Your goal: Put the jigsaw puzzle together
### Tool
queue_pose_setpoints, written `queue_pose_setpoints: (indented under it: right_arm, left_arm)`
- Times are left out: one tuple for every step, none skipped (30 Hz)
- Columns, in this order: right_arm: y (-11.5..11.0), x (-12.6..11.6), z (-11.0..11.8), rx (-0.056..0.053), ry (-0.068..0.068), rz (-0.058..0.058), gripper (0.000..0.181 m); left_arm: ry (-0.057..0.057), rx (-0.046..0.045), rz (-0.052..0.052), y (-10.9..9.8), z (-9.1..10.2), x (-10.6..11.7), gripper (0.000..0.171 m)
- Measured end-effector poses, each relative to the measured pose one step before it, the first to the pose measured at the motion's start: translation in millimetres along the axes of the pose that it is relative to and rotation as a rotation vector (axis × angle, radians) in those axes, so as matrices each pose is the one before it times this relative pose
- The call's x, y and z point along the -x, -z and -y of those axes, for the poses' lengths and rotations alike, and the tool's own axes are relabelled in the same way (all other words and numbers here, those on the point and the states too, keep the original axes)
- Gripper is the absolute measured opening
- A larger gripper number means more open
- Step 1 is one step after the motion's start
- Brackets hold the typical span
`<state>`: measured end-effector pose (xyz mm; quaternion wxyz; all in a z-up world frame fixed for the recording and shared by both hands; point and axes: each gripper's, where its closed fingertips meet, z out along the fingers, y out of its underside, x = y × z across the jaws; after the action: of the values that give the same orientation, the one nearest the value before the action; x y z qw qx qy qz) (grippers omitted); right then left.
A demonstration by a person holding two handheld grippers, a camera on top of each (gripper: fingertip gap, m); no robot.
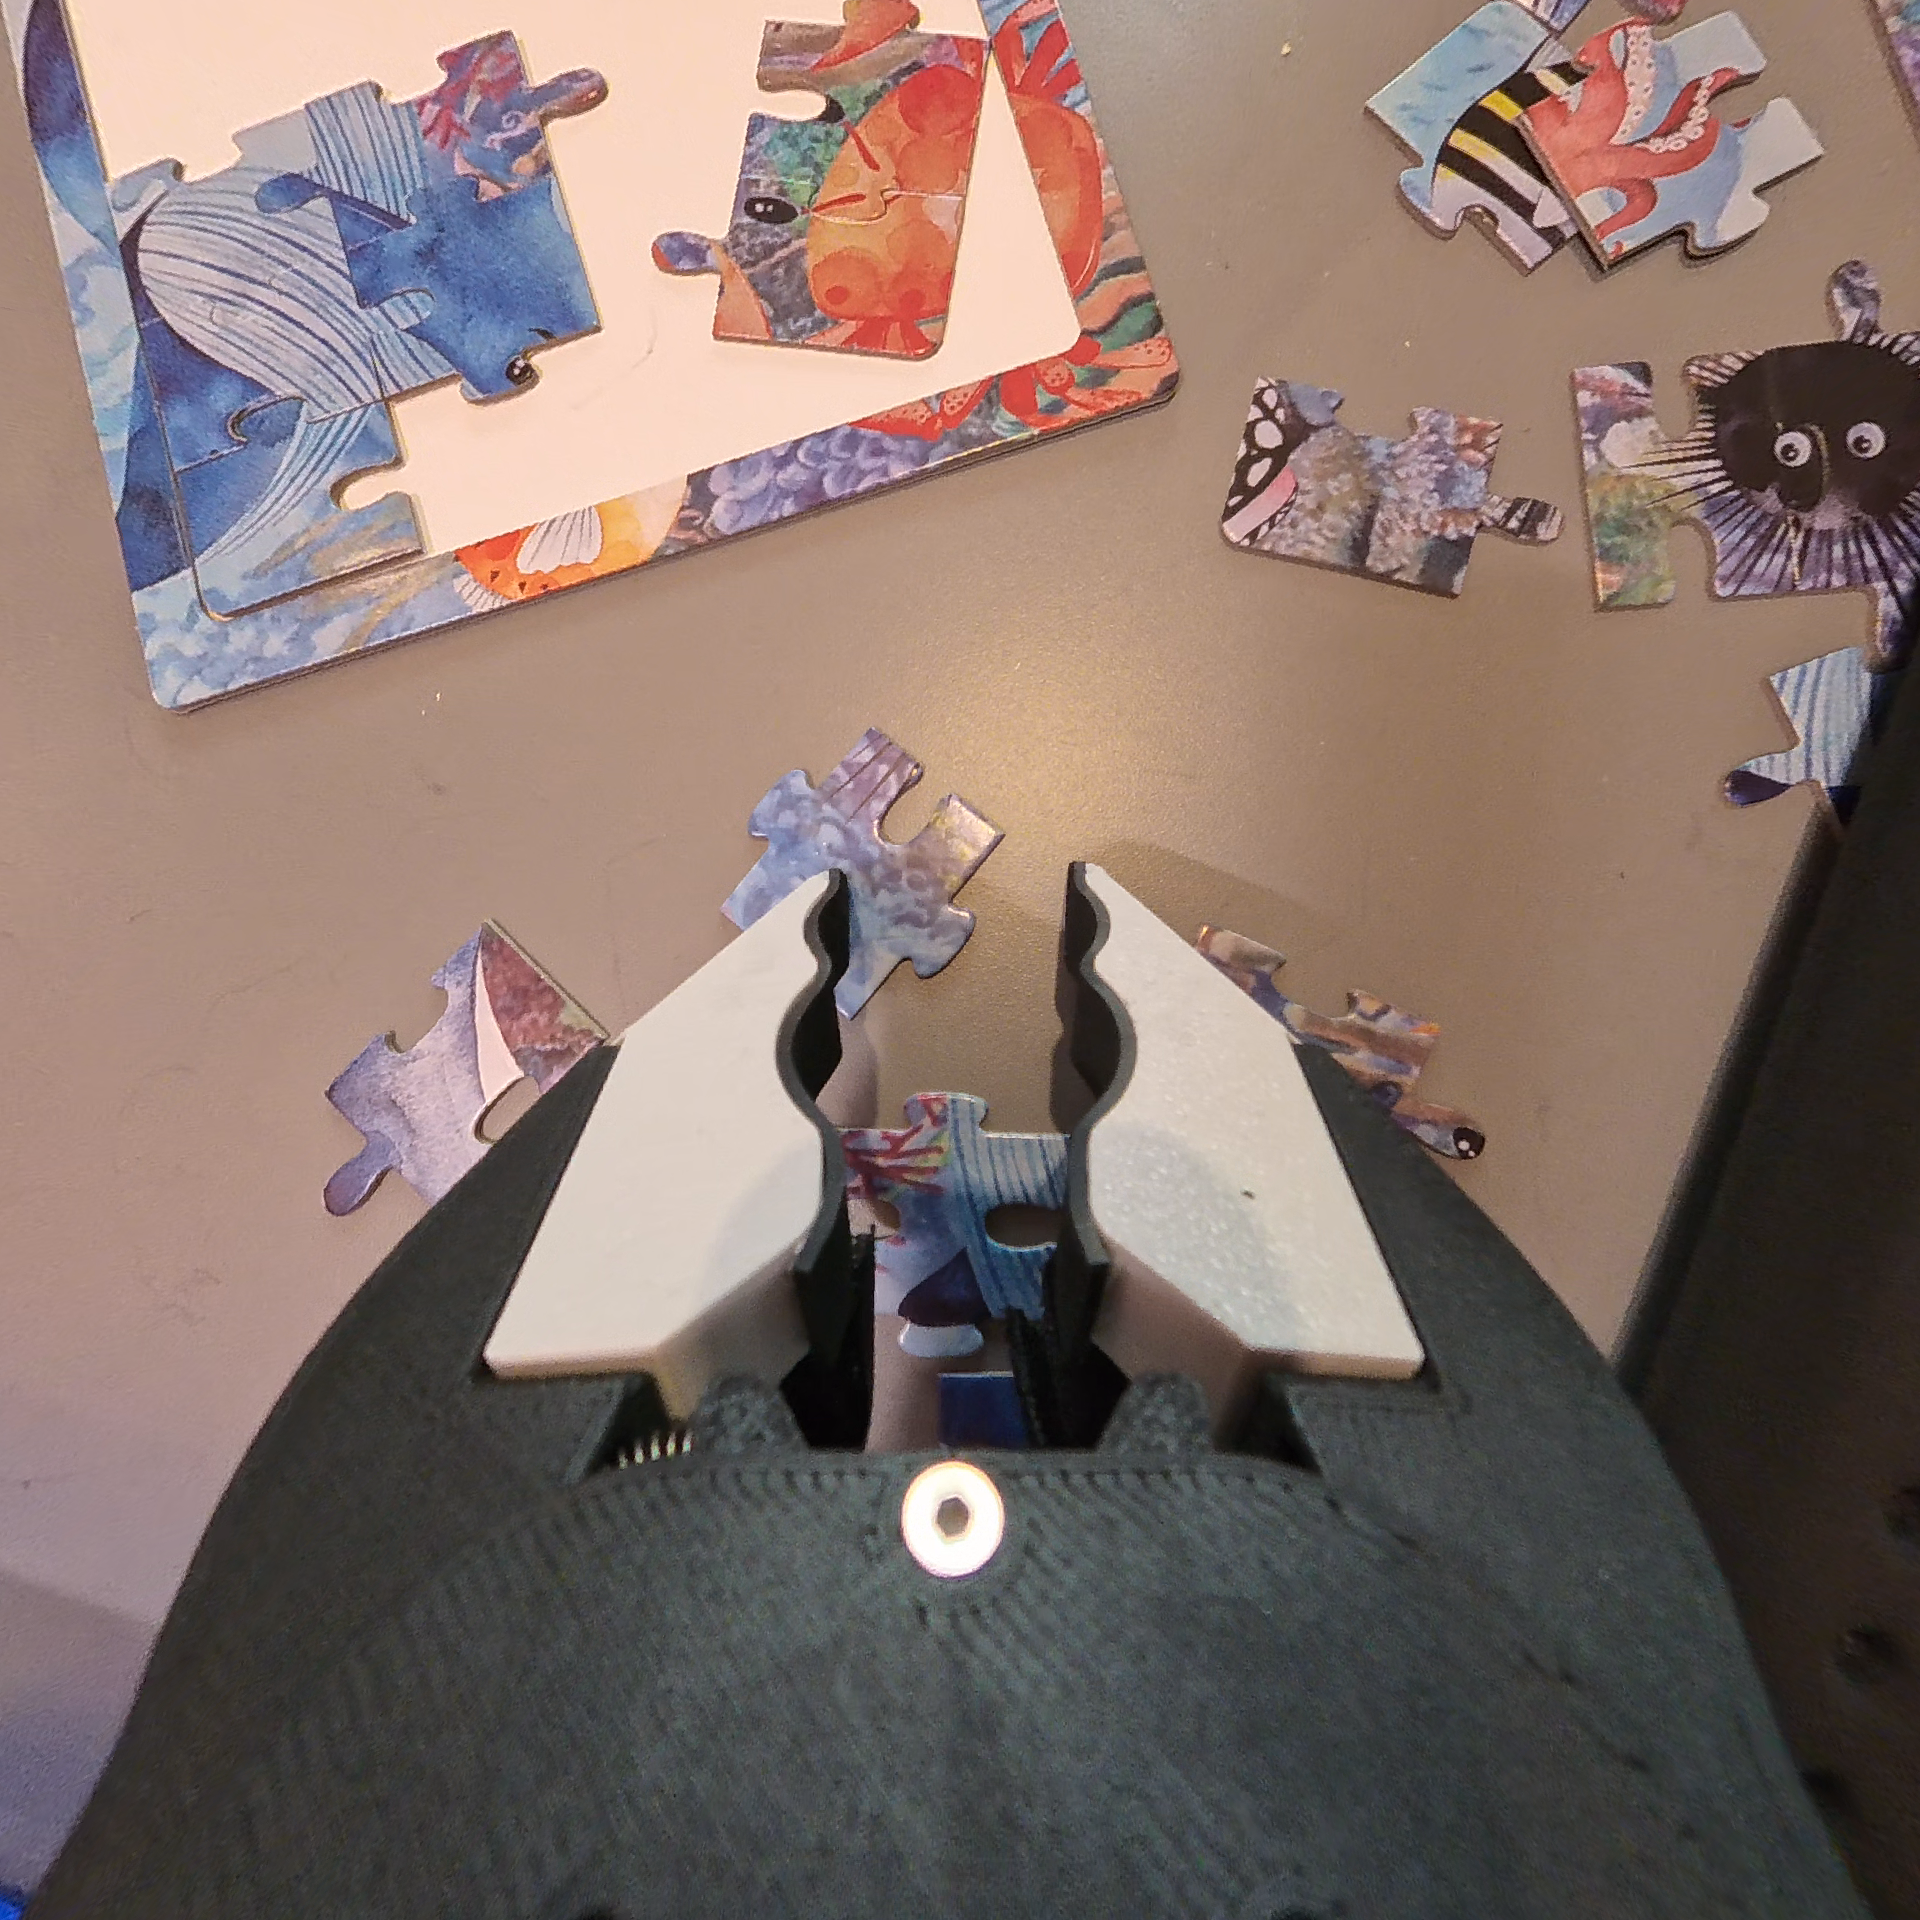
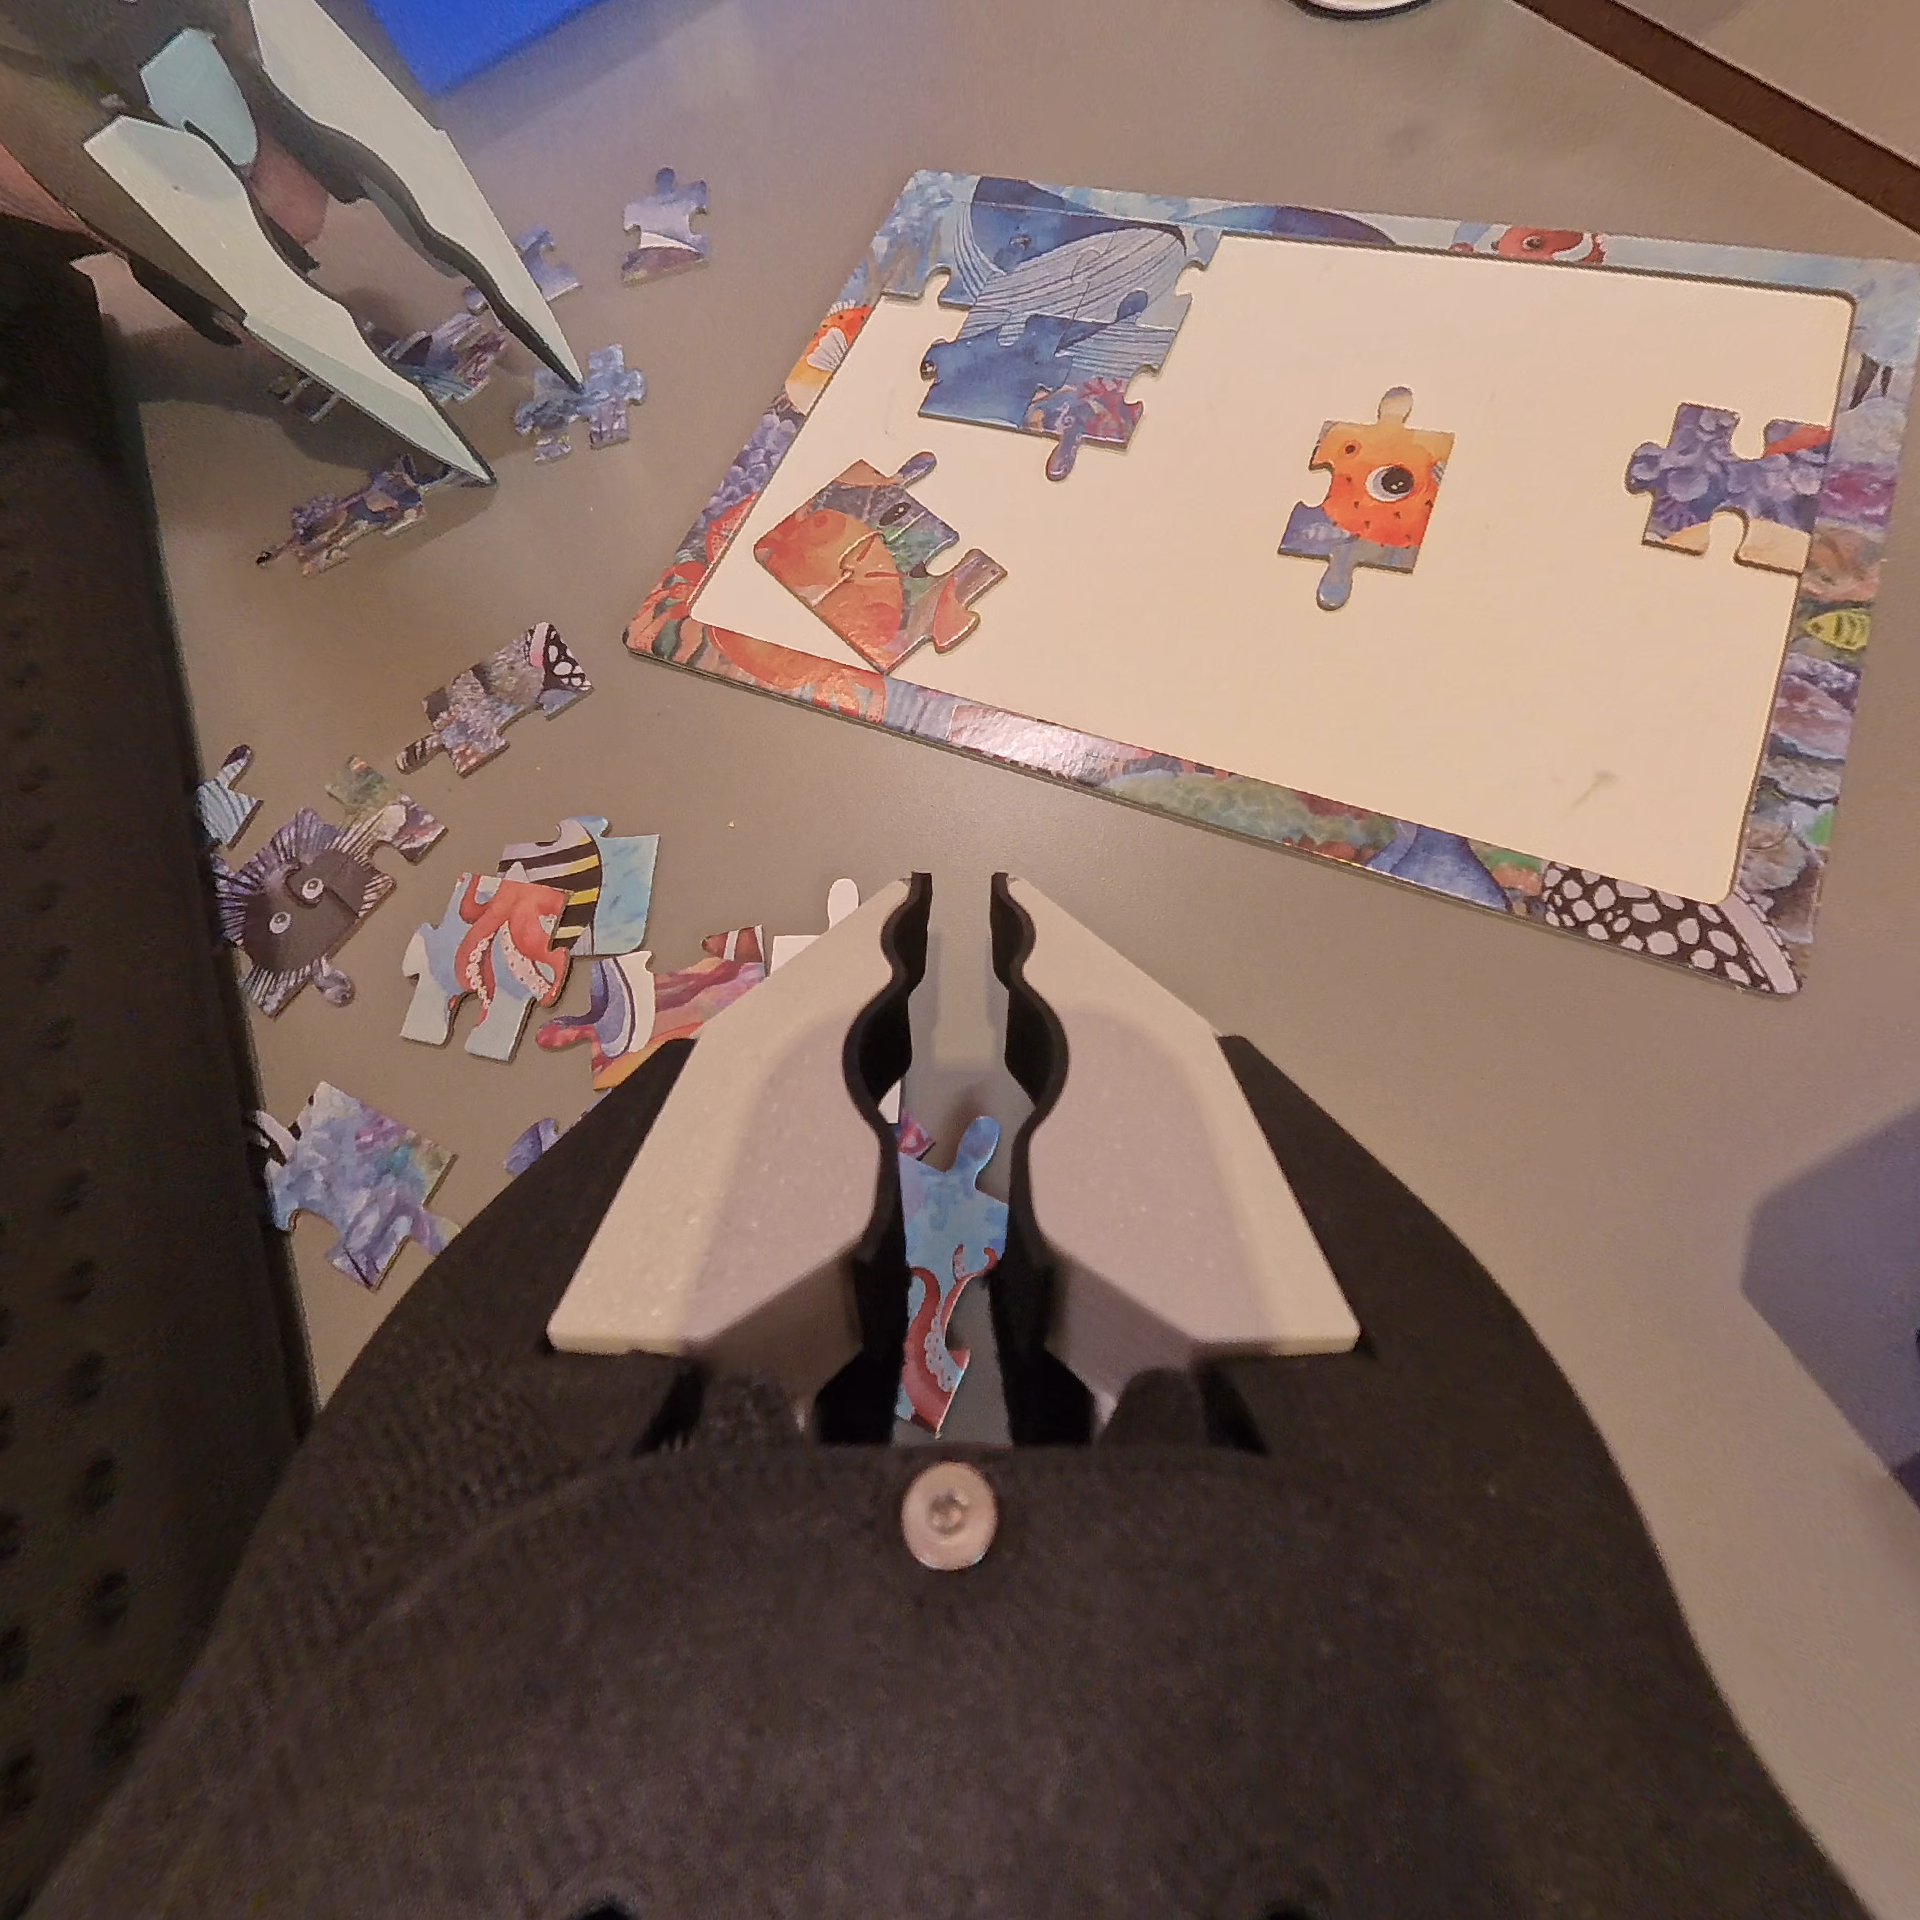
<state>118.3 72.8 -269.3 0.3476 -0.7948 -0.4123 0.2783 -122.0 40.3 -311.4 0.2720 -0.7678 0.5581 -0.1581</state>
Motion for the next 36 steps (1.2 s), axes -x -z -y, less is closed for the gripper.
queue_pose_setpoints:
  right_arm:
    - [-0.01,-0.2,-0.11,0.0002,-0.0004,-0.0005,0.01]
    - [0.18,-0.11,0.04,-0.0004,-0.0004,-0.0003,0.01]
    - [0.15,0.03,0.22,-0.0011,0.0001,-0.0002,0.01]
    - [0.1,-0.04,0.11,-0.0009,0.0003,-0.0005,0.01]
    - [0.18,-0.13,0.03,-0.0003,-0.0002,-0.0004,0.01]
    - [0.1,-0.07,0.09,-0.0004,-0.0001,-0.0003,0.01]
    - [0.12,0.09,0.19,-0.0005,0.0002,-0.0001,0.01]
    - [0.05,0.06,0.11,-0.0005,0.0005,-0.0001,0.01]
    - [0.06,0.04,0.09,-0.0004,0.0005,-0.0002,0.01]
    - [0.15,0.01,0.02,-0.0002,0.0002,-0.0002,0.01]
    - [0.12,-0.07,0.06,-0.0002,-0.0002,-0.0003,0.01]
    - [0.08,-0.06,0.13,-0.0007,-0.0001,-0.0002,0.01]
    - [0.17,0.05,0.19,-0.0008,0.0001,-0.0001,0.01]
    - [0.13,-0.04,0.06,-0.0005,0.0003,-0.0005,0.01]
    - [0.15,-0.01,0.03,-0.0003,0.0,-0.0005,0.01]
    - [0.01,-0.17,0.05,-0.0004,-0.0003,-0.0004,0.01]
    - [0.12,0.03,0.08,-0.0006,0.0,-0.0002,0.01]
    - [0.1,-0.07,0.1,-0.0005,0.0001,-0.0002,0.01]
    - [0.0,-0.04,0.01,-0.0001,0.0,-0.0003,0.01]
    - [0.0,-0.02,0.0,0.0,0.0,-0.0002,0.01]
    - [0.02,0.03,-0.03,0.0002,-0.0002,0.0001,0.01]
    - [-0.03,-0.02,-0.14,0.0004,0.0,0.0,0.01]
    - [0.01,-0.03,-0.03,0.0002,0.0002,-0.0001,0.01]
    - [-0.07,0.05,0.05,0.0,0.0003,0.0001,0.01]
    - [0.1,0.07,0.03,0.0,0.0002,-0.0002,0.01]
    - [0.0,0.0,0.01,0.0,0.0,0.0,0.01]
    - [0.11,-0.08,0.07,-0.0003,0.0001,-0.0003,0.01]
    - [0.06,0.07,0.11,-0.0005,0.0002,-0.0001,0.01]
    - [0.02,0.0,0.15,-0.0005,0.0003,0.0,0.01]
    - [0.15,0.03,0.01,-0.0002,0.0001,0.0,0.01]
    - [-0.06,-0.08,-0.11,0.0005,-0.0003,0.0,0.01]
    - [-0.07,-0.11,-0.09,0.0004,-0.0003,-0.0002,0.01]
    - [0.03,-0.01,0.14,-0.0004,0.0,-0.0002,0.01]
    - [0.07,0.04,-0.01,-0.0006,0.0002,0.0001,0.01]
    - [0.02,-0.03,-0.03,0.0002,-0.0001,-0.0003,0.01]
    - [0.08,-0.26,-0.17,0.0003,-0.0005,-0.0007,0.01]
  left_arm:
    - [0.0001,-0.00017,-0.0001,0.02,-0.03,0.11,0.04]
    - [-0.0001,0.00014,-0.0001,0.01,-0.02,0.0,0.04]
    - [0.0,0.00005,0.0,0.0,-0.01,0.0,0.04]
    - [0.0001,-0.00009,0.0,-0.01,0.01,-0.01,0.04]
    - [0.0002,-0.00013,-0.0001,-0.03,0.04,0.07,0.04]
    - [0.0003,-0.00015,-0.0002,0.02,-0.03,0.08,0.04]
    - [0.0002,-0.00025,0.0,-0.02,0.03,-0.02,0.04]
    - [0.0002,-0.00004,0.0001,0.03,-0.05,0.13,0.04]
    - [0.0003,0.00004,0.0002,-0.02,0.02,0.1,0.04]
    - [0.0001,-0.00003,0.0,0.0,0.0,-0.01,0.04]
    - [0.0003,-0.00015,-0.0002,-0.03,0.04,0.04,0.04]
    - [0.0003,-0.00017,-0.0002,0.02,-0.03,0.08,0.04]
    - [0.0003,-0.00016,-0.0002,-0.01,0.02,-0.06,0.04]
    - [0.0003,-0.0001,-0.0003,0.02,-0.04,0.06,0.04]
    - [0.0007,-0.0002,-0.0006,-0.04,0.05,-0.04,0.04]
    - [0.0008,-0.00031,-0.0007,-0.01,0.01,0.07,0.04]
    - [0.0013,-0.00057,-0.001,0.13,0.01,-0.07,0.04]
    - [0.0015,-0.00071,-0.0011,-0.04,0.07,-0.04,0.04]
    - [0.0011,-0.00061,-0.0009,0.02,-0.02,0.05,0.04]
    - [0.0003,-0.00036,-0.0002,-0.05,0.07,0.04,0.04]
    - [0.0,-0.00004,-0.0002,0.05,-0.07,0.01,0.04]
    - [0.0001,0.00011,-0.0001,-0.05,0.06,-0.05,0.04]
    - [0.0001,-0.00006,-0.0002,0.05,-0.07,0.0,0.04]
    - [0.0005,-0.00027,-0.0002,-0.04,0.06,0.04,0.04]
    - [0.0004,-0.00017,-0.0003,-0.01,0.02,-0.08,0.04]
    - [0.0005,-0.00031,-0.0002,0.01,-0.01,0.07,0.04]
    - [0.0007,-0.00032,-0.0004,0.01,-0.01,0.03,0.04]
    - [0.0004,-0.00018,-0.0003,0.04,-0.05,-0.03,0.04]
    - [0.0004,-0.00013,-0.0003,-0.03,0.04,0.02,0.04]
    - [0.0005,-0.00023,-0.0003,-0.04,0.06,0.01,0.04]
    - [0.0003,-0.00019,-0.0003,0.04,-0.05,-0.02,0.04]
    - [0.0003,-0.00021,-0.0002,-0.04,0.05,0.05,0.04]
    - [0.0003,-0.00015,-0.0002,0.04,-0.06,-0.01,0.04]
    - [0.0002,-0.00039,-0.0004,-0.05,0.08,0.03,0.04]
    - [0.0004,-0.00033,-0.0007,-0.05,0.07,-0.04,0.04]
    - [0.0012,0.0002,-0.0016,-0.03,0.18,-0.05,0.04]
